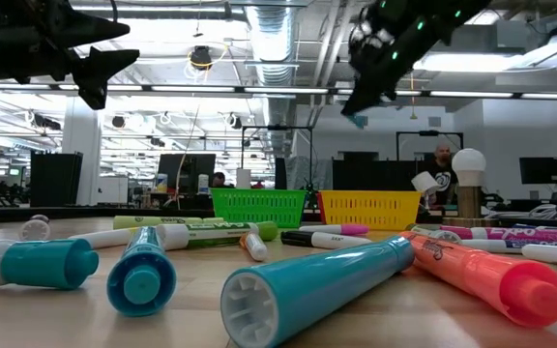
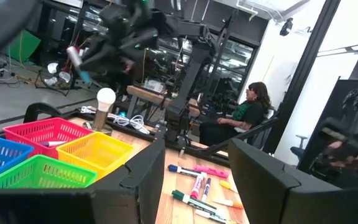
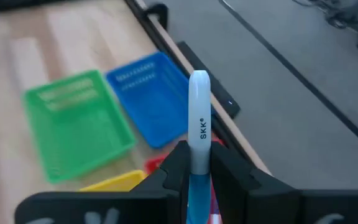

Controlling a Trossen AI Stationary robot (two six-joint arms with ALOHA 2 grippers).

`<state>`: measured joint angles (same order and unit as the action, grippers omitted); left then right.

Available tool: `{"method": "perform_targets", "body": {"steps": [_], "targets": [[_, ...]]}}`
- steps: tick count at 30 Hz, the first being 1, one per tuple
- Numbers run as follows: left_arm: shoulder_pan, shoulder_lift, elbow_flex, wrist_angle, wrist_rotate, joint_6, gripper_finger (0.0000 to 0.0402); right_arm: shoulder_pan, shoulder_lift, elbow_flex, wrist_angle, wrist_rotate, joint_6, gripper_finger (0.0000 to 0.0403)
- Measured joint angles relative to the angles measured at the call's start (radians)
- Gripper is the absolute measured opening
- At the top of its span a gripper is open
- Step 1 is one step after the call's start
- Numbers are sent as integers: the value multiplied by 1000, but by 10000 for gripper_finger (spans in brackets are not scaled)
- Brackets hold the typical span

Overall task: Pick & Place Markers
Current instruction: Put the blue highlighter into the red bin

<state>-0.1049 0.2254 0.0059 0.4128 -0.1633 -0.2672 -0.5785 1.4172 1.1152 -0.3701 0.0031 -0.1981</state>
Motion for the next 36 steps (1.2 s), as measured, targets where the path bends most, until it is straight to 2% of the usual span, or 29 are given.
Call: {"method": "perform_targets", "body": {"steps": [10,20,27,36], "targets": [[0,0,0,1,0,0,177,-85,199,0,14,-3,-20,47],[0,0,0,6,0,0,177,-89,338,0,7,-7,-20,47],[0,0,0,8,0,0,177,-87,390,0,-15,-6,-20,47],[0,0,0,15,0,0,177,-88,390,0,-24,-6,-25,47]]}}
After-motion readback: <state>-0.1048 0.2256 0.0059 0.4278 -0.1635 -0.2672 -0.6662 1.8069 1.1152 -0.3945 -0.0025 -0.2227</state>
